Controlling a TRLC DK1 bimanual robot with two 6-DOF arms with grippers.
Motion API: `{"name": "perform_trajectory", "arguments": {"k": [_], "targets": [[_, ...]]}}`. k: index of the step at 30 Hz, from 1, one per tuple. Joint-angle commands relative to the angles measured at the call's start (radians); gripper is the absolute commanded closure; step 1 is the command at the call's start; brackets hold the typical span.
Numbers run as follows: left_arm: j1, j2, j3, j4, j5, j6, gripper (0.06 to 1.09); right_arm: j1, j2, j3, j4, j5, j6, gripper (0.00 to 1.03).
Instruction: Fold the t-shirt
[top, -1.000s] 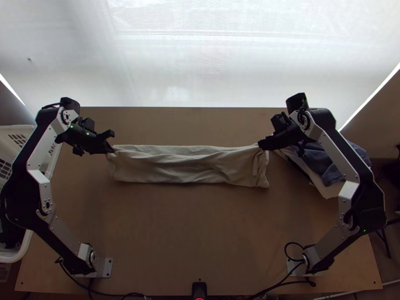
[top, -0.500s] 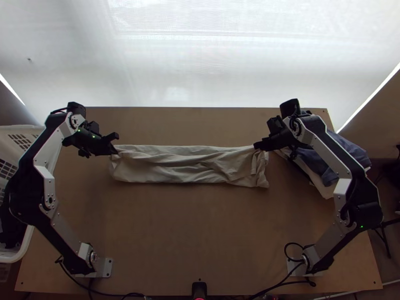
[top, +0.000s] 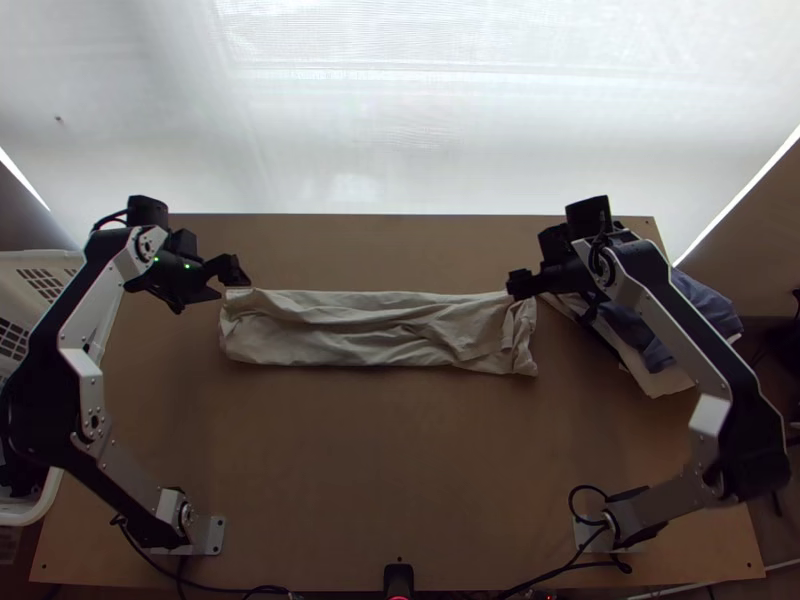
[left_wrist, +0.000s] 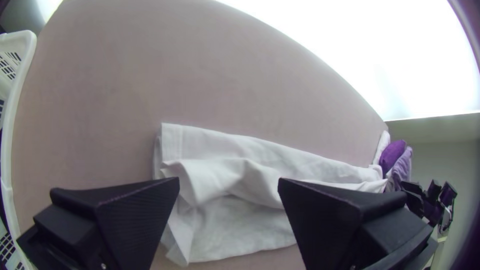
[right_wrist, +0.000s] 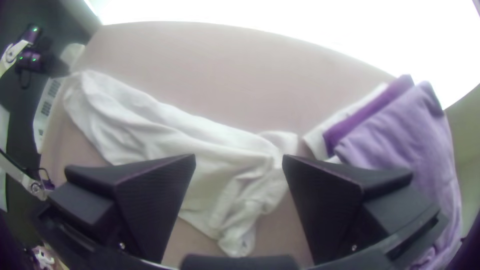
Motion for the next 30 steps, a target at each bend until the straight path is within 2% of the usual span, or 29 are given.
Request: {"name": "perform_trajectory", "arguments": {"k": [1,5,8,12,17,22,30], "targets": [[0.047,-0.159,-0.068,0.046,0.006,0.017,0.1,0.247,-0.111,0.077,-0.01,0.006,0.006,0.18],[0.16,-0.193,-0.171,0.053,0.01,0.037,0.1,0.433,0.038,0.192,-0.046,0.004,0.008,0.18],[0.237,-0.245,-0.249,0.053,0.008,0.092,0.1,0.505,0.181,0.323,-0.119,-0.033,0.028,0.18],[0.29,-0.308,-0.357,0.089,0.006,0.16,0.1,0.572,0.316,0.43,-0.117,-0.042,0.002,0.18],[0.287,-0.318,-0.457,0.094,0.01,0.163,0.1,0.589,0.457,0.514,-0.114,-0.043,-0.005,0.18],[0.244,-0.317,-0.55,0.175,0.02,0.114,0.1,0.589,0.535,0.537,-0.114,-0.046,-0.018,0.18],[0.185,-0.297,-0.638,0.329,0.169,0.054,0.1,0.577,0.595,0.527,-0.086,-0.068,-0.04,0.18]]}}
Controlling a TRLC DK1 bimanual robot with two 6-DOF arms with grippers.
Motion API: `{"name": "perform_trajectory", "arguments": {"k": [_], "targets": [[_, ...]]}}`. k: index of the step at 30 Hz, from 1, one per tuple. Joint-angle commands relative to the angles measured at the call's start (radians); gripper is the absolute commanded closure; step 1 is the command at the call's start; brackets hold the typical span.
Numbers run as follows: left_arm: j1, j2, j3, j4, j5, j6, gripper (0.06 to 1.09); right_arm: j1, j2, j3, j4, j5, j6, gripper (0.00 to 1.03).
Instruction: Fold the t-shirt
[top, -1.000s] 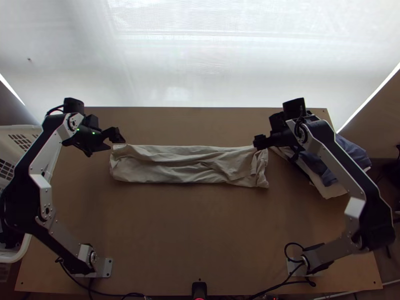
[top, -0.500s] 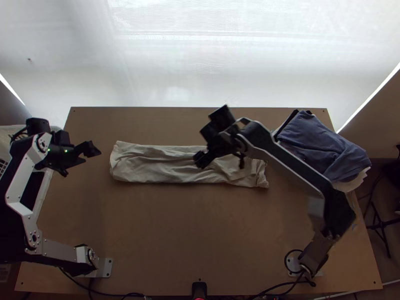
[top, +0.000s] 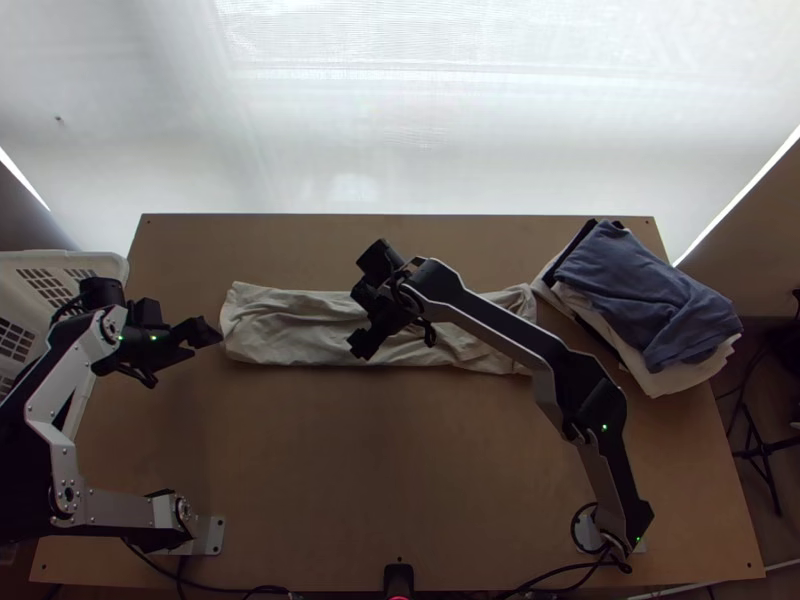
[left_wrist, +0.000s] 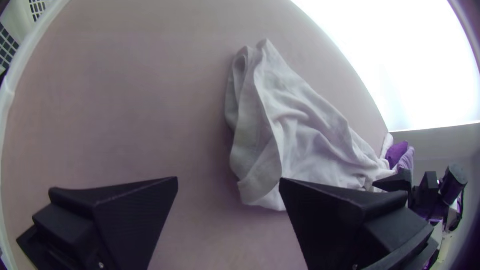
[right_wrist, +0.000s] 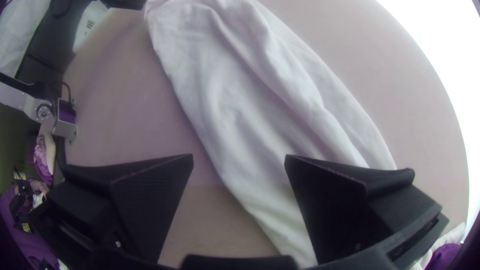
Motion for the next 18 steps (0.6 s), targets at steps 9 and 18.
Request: {"name": "perform_trajectory", "arguments": {"k": [9,18], "targets": [[-0.06,0.062,-0.076,0.271,0.112,-0.087,0.1,0.002,0.073,-0.004,0.02,-0.016,-0.01,0.18],[-0.072,0.165,-0.001,0.303,0.112,-0.081,0.1,0.002,0.07,-0.018,0.028,-0.015,-0.007,0.18]]}}
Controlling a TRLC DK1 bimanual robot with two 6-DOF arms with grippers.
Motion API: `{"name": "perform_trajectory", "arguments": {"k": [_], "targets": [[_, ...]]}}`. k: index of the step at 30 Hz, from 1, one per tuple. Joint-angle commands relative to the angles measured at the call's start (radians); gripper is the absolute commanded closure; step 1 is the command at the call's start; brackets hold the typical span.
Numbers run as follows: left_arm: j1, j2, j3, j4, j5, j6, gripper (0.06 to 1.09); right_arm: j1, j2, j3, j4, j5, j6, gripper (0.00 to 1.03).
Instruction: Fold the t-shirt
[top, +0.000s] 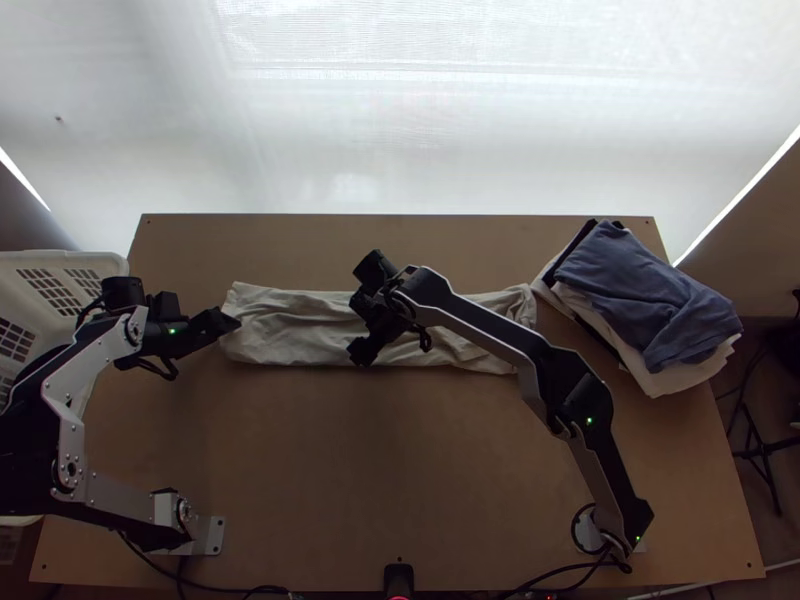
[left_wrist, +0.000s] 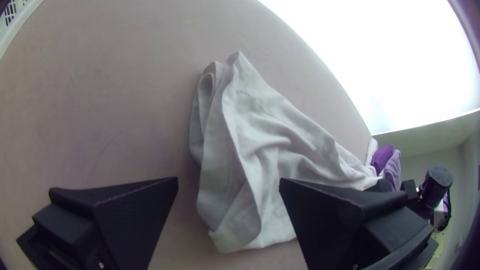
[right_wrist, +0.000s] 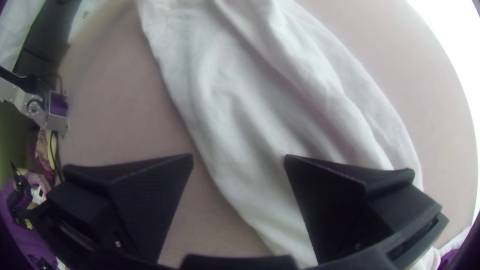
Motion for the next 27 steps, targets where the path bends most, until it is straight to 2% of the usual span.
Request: {"name": "perform_trajectory", "arguments": {"k": [1,14,20,24,27], "targets": [[-0.015,0.075,0.049,0.036,0.004,-0.001,0.1,0.0,0.002,-0.008,0.006,0.002,0.004,0.18],[-0.099,0.147,0.092,0.036,0.055,-0.01,0.11,-0.008,0.005,-0.01,0.009,0.002,0.006,0.18],[-0.133,0.151,0.107,0.03,0.122,-0.033,0.13,-0.015,0.005,-0.01,0.009,0.002,0.006,0.18],[-0.168,0.153,0.109,0.035,0.127,-0.033,0.4,-0.023,0.005,-0.01,0.009,0.002,0.006,0.18],[-0.193,0.167,0.107,0.053,0.119,-0.054,0.73,-0.04,-0.006,-0.008,0.009,0.002,0.009,0.18]]}}
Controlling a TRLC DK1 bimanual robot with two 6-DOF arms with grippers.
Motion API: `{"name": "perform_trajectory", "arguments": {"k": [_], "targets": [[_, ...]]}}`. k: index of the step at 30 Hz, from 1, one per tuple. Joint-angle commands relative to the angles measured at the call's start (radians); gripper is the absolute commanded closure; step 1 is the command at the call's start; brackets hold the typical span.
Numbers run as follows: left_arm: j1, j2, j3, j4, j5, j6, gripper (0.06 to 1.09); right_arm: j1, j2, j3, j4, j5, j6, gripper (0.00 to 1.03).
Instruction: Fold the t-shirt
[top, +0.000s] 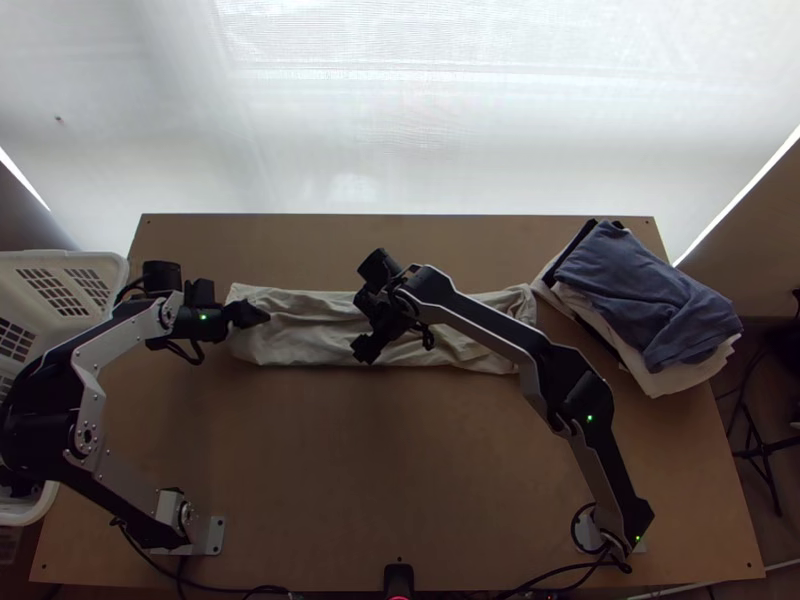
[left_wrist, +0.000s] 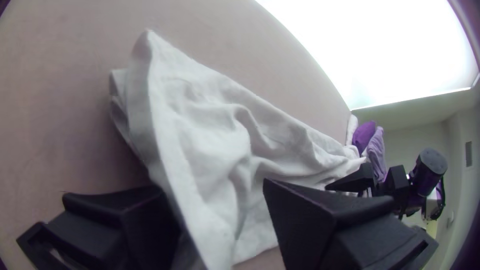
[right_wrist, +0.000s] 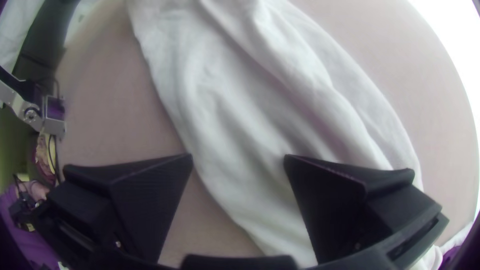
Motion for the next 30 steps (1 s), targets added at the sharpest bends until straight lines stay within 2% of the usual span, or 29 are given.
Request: {"name": "perform_trajectory", "arguments": {"k": [1,2,3,7,15,22,28,30], "targets": [[-0.052,0.021,0.001,0.037,-0.005,-0.036,0.86,-0.027,-0.021,0.001,-0.001,-0.002,0.005,0.18],[-0.052,0.023,-0.005,0.073,-0.028,-0.067,1.04,-0.034,-0.037,-0.001,-0.001,-0.002,0.005,0.18],[-0.05,0.024,-0.012,0.1,-0.04,-0.088,1.05,-0.04,-0.059,-0.007,0.004,-0.002,0.006,0.18],[-0.012,0.016,-0.017,0.102,-0.038,-0.067,1.05,-0.094,-0.215,-0.094,0.114,-0.001,0.045,0.15],[0.203,-0.019,-0.016,0.04,0.035,0.041,1.05,-0.243,-0.447,-0.249,0.163,-0.001,0.077,0.13],[0.373,-0.063,0.009,-0.125,0.098,0.186,1.05,-0.324,-0.548,-0.361,0.177,-0.001,0.071,0.1],[0.515,-0.068,0.103,-0.34,0.106,0.354,1.05,-0.335,-0.587,-0.403,0.189,-0.001,0.074,0.1],[0.525,-0.066,0.141,-0.401,0.106,0.367,1.05,-0.336,-0.591,-0.41,0.192,-0.001,0.075,0.1]]}}
